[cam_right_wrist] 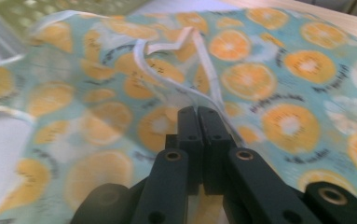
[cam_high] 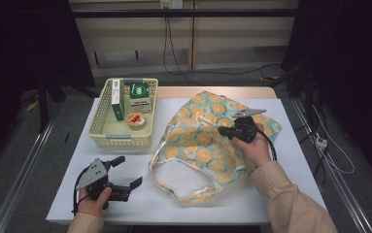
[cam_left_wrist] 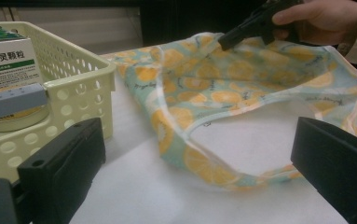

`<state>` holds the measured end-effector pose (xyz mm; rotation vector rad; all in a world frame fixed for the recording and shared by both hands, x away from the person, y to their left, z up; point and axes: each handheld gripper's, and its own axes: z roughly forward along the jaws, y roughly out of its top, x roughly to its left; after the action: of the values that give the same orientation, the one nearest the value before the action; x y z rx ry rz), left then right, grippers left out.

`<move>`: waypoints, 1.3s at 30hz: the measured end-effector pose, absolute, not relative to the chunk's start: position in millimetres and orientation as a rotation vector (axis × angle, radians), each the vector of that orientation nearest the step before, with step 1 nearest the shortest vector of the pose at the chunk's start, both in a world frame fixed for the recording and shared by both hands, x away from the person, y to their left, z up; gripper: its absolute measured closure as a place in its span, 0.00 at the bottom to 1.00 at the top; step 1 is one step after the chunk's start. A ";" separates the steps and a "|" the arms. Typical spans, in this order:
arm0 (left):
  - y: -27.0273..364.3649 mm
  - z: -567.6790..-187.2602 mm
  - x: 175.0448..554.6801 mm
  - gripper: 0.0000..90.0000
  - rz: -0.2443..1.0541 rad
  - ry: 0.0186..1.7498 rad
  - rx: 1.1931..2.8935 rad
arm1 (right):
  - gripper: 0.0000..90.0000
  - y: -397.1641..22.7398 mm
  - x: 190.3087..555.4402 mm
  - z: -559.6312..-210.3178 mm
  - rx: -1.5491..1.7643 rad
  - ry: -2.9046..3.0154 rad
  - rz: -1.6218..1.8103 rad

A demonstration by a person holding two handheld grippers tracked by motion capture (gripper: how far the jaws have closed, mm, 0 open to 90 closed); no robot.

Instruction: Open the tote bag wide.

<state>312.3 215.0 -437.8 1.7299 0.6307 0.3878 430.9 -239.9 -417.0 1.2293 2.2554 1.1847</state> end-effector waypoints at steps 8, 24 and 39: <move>215.2 -438.3 312.5 0.03 0.383 0.634 1.731 | 0.92 -244.0 442.3 -436.9 1.241 2.249 1.145; 214.4 -438.3 312.3 0.03 0.382 0.631 1.736 | 0.68 -218.6 425.6 -453.9 1.129 2.359 1.147; 214.5 -438.3 312.2 0.03 0.379 0.629 1.736 | 0.59 -213.7 424.0 -461.1 1.131 2.357 1.019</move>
<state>312.2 214.5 -438.3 1.7358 0.6290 0.3794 424.0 -213.7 -461.1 1.1305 2.3569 1.0190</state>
